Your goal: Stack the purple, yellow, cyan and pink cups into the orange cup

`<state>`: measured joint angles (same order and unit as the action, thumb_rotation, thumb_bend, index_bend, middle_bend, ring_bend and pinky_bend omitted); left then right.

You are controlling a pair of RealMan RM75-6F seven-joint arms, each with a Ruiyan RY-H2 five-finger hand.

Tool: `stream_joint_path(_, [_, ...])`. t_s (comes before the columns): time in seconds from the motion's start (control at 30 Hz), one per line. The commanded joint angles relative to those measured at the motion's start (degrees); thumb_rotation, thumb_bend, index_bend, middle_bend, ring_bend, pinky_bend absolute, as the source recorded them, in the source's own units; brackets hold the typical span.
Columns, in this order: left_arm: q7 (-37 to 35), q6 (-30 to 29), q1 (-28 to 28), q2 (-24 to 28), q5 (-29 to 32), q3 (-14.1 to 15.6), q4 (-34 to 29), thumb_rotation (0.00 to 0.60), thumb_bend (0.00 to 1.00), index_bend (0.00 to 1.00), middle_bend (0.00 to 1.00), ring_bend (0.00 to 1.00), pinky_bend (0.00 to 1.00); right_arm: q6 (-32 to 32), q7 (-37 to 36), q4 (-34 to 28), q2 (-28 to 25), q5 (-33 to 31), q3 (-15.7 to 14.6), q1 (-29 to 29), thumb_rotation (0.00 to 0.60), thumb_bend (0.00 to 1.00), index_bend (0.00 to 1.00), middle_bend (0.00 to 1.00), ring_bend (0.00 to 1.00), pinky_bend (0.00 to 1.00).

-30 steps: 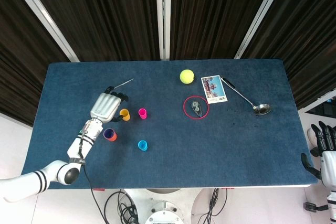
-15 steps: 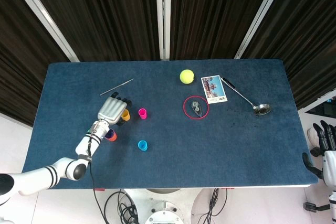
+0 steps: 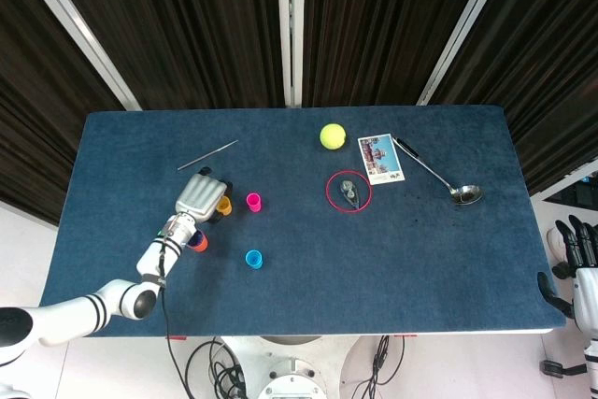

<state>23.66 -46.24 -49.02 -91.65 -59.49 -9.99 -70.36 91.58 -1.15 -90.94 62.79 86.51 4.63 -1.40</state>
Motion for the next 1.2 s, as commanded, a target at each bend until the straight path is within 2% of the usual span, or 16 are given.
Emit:
stream_joint_path(0.03, [-0.4,-0.6,0.0,0.1,-0.4,0.0,0.0,0.600,0.29,0.50,0.49,0.57,0.20,-0.1,-0.1,0.1,0.0,-0.1,0.0,0.0,0.600,0.31,0.00,0.00,0.00,0.00])
stream_joint_path(0.2, [-1.3,-2.7,0.5,2.3,-0.7,-1.1,-3.0,0.600,0.29,0.50,0.49,0.57,0.20,0.1,-0.3,0.0,-0.2,-0.1,0.1,0.0,0.600,0.31,0.00,0.00,0.00,0.00])
stream_joint_path(0.4, [-1.4,-6.4,2.7,9.6,-0.4,-2.2,-13.1,0.600,0.29,0.50,0.49,0.57,0.20,0.2,-0.6,-0.1,-0.4,0.1,0.2,0.0,0.600,0.31,0.00,0.00,0.00,0.00])
stream_joint_path(0.53, [1.2,-8.4,4.9,15.6,0.0,-0.4,-21.4,0.600,0.29,0.51,0.50,0.57,0.20,0.2,-0.8,0.1,-0.4,0.3,0.1,0.1,0.600,0.31,0.00,0.00,0.00,0.00])
stream_joint_path(0.67, [3.5,-10.0,6.9,18.9,0.8,2.2,-26.6,0.600,0.29,0.51,0.50,0.57,0.20,-0.3,-0.6,0.4,-0.1,0.6,-0.3,0.3,0.600,0.31,0.00,0.00,0.00,0.00])
stream_joint_path(0.97, [5.5,-13.9,10.1,19.0,-1.0,5.8,-29.1,0.600,0.29,0.51,0.50,0.57,0.19,-0.3,0.4,0.3,0.4,1.7,-0.8,0.4,0.600,0.31,0.00,0.00,0.00,0.00])
stream_joint_path(1.2, [4.3,-13.7,10.9,18.4,-1.8,6.6,-28.8,0.600,0.29,0.51,0.50,0.57,0.19,-0.1,0.6,0.2,0.4,1.7,-0.9,0.3,0.600,0.31,0.00,0.00,0.00,0.00])
